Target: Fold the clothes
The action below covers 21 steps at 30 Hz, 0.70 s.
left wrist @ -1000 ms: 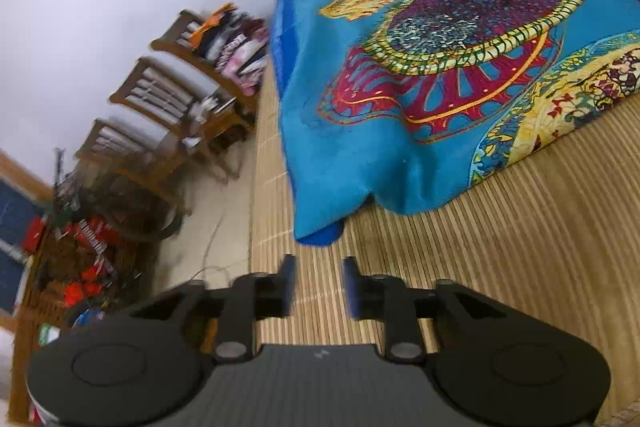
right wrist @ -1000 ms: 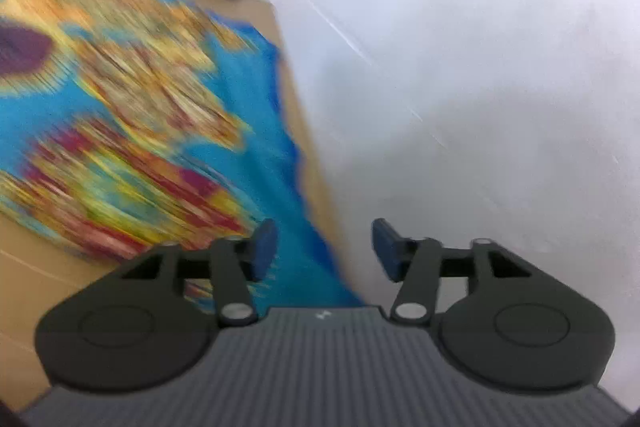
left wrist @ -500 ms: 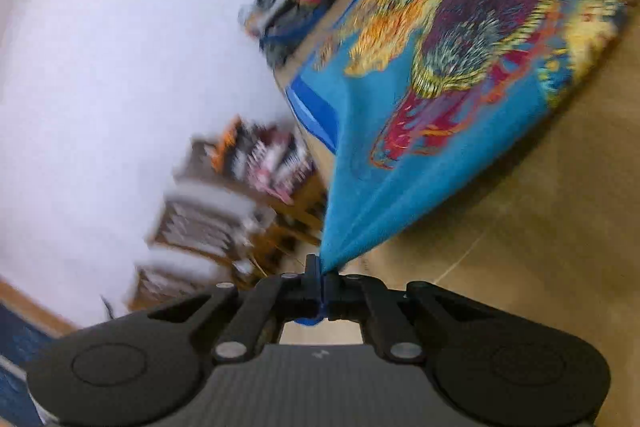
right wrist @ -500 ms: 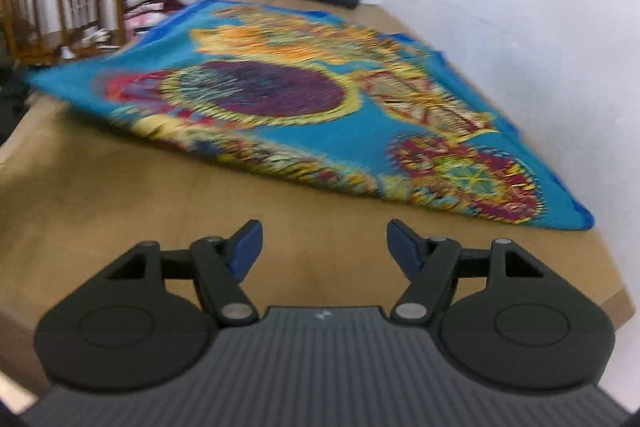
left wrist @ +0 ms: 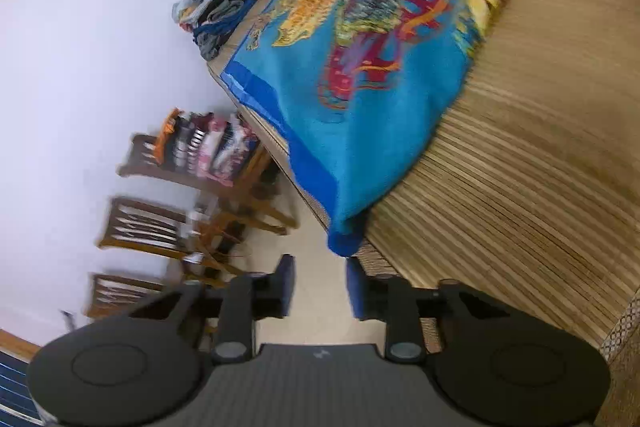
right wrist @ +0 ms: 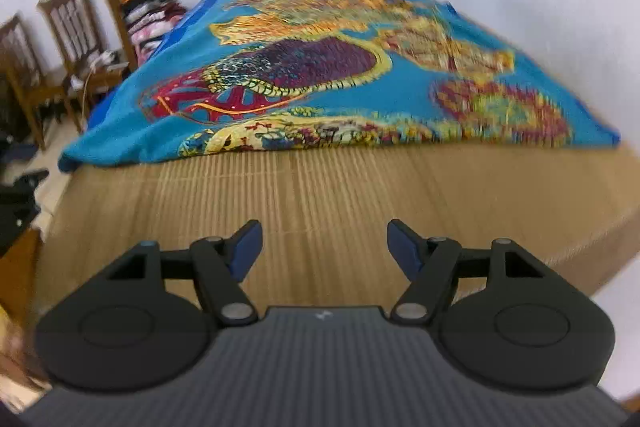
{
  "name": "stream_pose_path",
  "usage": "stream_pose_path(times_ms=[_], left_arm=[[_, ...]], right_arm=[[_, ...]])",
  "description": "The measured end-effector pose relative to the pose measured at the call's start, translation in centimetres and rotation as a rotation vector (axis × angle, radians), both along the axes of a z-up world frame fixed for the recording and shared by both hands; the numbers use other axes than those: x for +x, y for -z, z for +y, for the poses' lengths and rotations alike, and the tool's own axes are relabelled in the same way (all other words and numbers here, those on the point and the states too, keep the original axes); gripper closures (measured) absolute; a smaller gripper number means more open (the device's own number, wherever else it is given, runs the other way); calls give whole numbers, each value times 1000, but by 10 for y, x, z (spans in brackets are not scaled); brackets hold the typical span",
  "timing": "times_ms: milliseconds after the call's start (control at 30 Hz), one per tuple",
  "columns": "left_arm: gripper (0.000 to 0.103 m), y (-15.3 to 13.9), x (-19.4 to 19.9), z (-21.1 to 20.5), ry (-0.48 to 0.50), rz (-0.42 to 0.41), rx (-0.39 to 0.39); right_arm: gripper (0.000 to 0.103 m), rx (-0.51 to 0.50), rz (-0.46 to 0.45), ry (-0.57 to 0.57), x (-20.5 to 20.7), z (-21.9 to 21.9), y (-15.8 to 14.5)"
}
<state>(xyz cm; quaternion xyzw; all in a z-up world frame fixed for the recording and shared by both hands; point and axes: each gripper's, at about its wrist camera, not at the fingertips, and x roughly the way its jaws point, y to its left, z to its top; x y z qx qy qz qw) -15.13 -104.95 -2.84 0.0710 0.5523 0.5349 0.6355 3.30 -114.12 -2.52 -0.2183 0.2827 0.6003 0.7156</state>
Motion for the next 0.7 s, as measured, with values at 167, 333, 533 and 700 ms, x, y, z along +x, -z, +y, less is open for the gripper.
stream_pose_path(times_ms=[167,333,533,700], left_arm=[[61,-26,-52,46,-12,-225,-88],[58,-44,-101,92,161,-321,-132],[51,-60,-131,142,287,-309,-111],[45,-67,-124,208,358,-353,-117]], right_arm=[[32,23,65,160,-16,18,1],[32,97,281,432,-40,49,6],[32,187,434,687,-89,72,7],[31,180,313,679,-114,108,-20]])
